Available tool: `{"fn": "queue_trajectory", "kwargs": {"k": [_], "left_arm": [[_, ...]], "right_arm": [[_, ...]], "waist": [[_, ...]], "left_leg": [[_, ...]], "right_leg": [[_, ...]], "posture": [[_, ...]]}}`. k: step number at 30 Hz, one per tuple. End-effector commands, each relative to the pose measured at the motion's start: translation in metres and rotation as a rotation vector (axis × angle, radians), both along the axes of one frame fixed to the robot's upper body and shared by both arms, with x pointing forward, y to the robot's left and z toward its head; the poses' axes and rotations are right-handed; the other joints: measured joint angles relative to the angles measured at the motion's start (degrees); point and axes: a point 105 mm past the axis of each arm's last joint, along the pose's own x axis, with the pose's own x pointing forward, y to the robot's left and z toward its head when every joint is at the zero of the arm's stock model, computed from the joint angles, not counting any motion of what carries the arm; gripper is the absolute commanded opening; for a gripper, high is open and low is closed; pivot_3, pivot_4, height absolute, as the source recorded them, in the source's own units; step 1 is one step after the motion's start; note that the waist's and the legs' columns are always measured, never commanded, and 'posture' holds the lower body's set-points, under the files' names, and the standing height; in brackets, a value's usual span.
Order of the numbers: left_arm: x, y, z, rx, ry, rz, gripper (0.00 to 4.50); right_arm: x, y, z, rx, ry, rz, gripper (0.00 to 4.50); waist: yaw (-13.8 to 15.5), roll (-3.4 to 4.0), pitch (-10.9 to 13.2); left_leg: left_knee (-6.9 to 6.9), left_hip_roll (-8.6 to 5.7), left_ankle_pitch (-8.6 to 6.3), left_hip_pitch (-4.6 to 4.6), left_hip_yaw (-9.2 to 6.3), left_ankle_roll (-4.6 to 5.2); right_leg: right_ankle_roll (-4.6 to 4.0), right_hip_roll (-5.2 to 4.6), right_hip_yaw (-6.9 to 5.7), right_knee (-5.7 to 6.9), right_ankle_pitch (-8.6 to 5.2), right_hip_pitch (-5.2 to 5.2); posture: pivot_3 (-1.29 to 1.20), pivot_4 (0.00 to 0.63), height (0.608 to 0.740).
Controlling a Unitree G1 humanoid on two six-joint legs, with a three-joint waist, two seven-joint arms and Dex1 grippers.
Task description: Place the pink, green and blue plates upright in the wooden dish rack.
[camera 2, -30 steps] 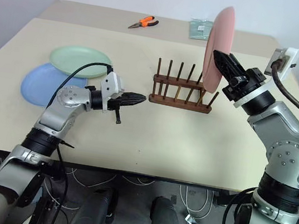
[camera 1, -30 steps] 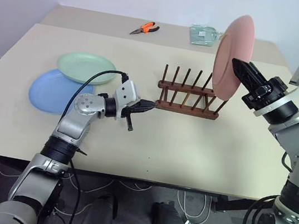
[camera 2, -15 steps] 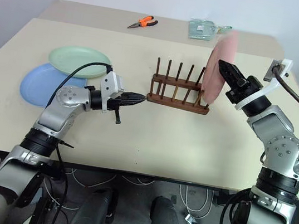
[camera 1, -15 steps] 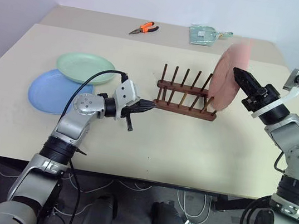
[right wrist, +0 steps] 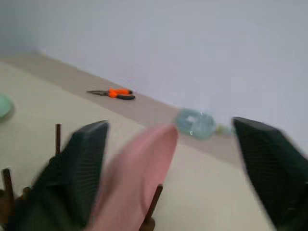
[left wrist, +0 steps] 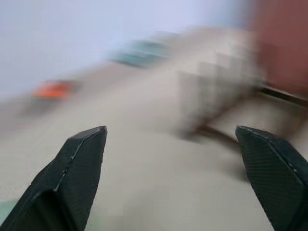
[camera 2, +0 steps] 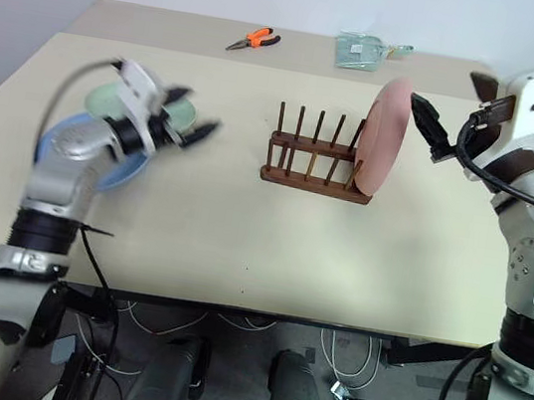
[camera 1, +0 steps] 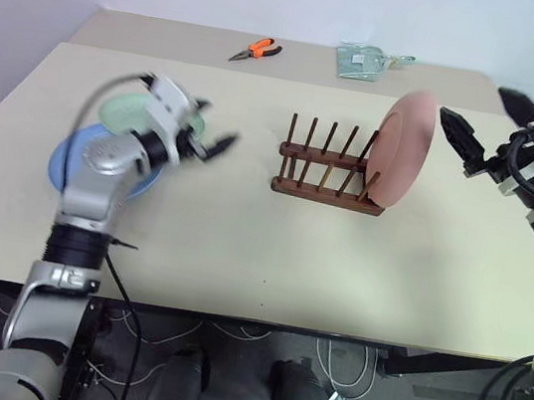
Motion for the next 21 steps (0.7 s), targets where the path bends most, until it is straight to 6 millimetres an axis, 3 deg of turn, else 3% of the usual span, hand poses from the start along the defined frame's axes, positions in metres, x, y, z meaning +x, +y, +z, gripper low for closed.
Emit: {"fn": "queue_trajectory", "kwargs": {"k": [1, 3, 6, 10, 14, 17, 21], "left_arm": [[0.004, 0.063, 0.022, -0.197, -0.025, 0.319, 4.5], [0.002, 0.096, 0.02, -0.294, 0.018, 0.482, 4.5], [0.0, 0.118, 0.01, -0.35, 0.088, 0.594, 4.5], [-0.004, 0.122, -0.013, -0.564, 0.233, 0.606, 4.5], [-0.007, 0.1, -0.039, -0.732, 0.371, 0.514, 4.5], [-0.005, 0.094, -0.052, -0.874, 0.442, 0.486, 3.66], [-0.003, 0.095, -0.053, -0.917, 0.457, 0.495, 1.7]], "right_arm": [[-0.013, 0.033, 0.003, -0.113, -0.05, 0.095, 4.44], [-0.015, 0.047, -0.005, -0.131, -0.032, 0.152, 4.44], [-0.015, 0.055, -0.015, -0.136, -0.007, 0.183, 4.44], [-0.011, 0.056, -0.028, -0.16, 0.028, 0.196, 4.44], [-0.01, 0.057, -0.029, -0.159, 0.019, 0.205, 4.44], [-0.011, 0.061, -0.029, -0.159, 0.007, 0.216, 4.5], [-0.011, 0.061, -0.027, -0.161, -0.015, 0.204, 4.5]], "waist": [[0.0, 0.0, 0.0], [0.1, -0.02, 0.0], [0.3, -0.09, 0.0], [0.8, -0.24, 0.1], [0.6, -0.25, 0.1], [0.4, -0.28, 0.1], [0.0, -0.29, 0.1]], "left_leg": [[0.0, 0.0, 0.0, 0.01, 0.0, 0.0], [0.0, 0.0, 0.0, 0.0, -0.01, 0.0], [0.02, -0.01, 0.0, -0.01, 0.0, -0.01], [0.03, -0.04, 0.01, -0.05, -0.01, -0.03], [0.04, -0.06, 0.01, -0.04, -0.01, -0.03], [0.03, -0.05, 0.02, -0.02, -0.04, -0.04], [0.0, -0.03, 0.03, 0.01, -0.04, -0.06]], "right_leg": [[0.01, -0.01, 0.0, 0.0, 0.0, 0.01], [0.02, -0.01, -0.01, 0.01, 0.0, 0.01], [0.09, -0.02, -0.01, 0.0, 0.03, 0.02], [0.1, -0.06, -0.05, -0.02, 0.04, 0.04], [0.11, -0.09, -0.06, -0.02, 0.05, 0.07], [0.11, -0.06, -0.06, 0.0, 0.05, 0.07], [0.1, -0.02, -0.05, 0.04, 0.06, 0.02]], "posture": [[0.0, 0.15, 0.726], [0.0, 0.15, 0.726], [0.0, 0.15, 0.726], [0.0, 0.15, 0.726], [0.0, 0.15, 0.726], [0.0, 0.15, 0.726], [0.0, 0.15, 0.726]]}}
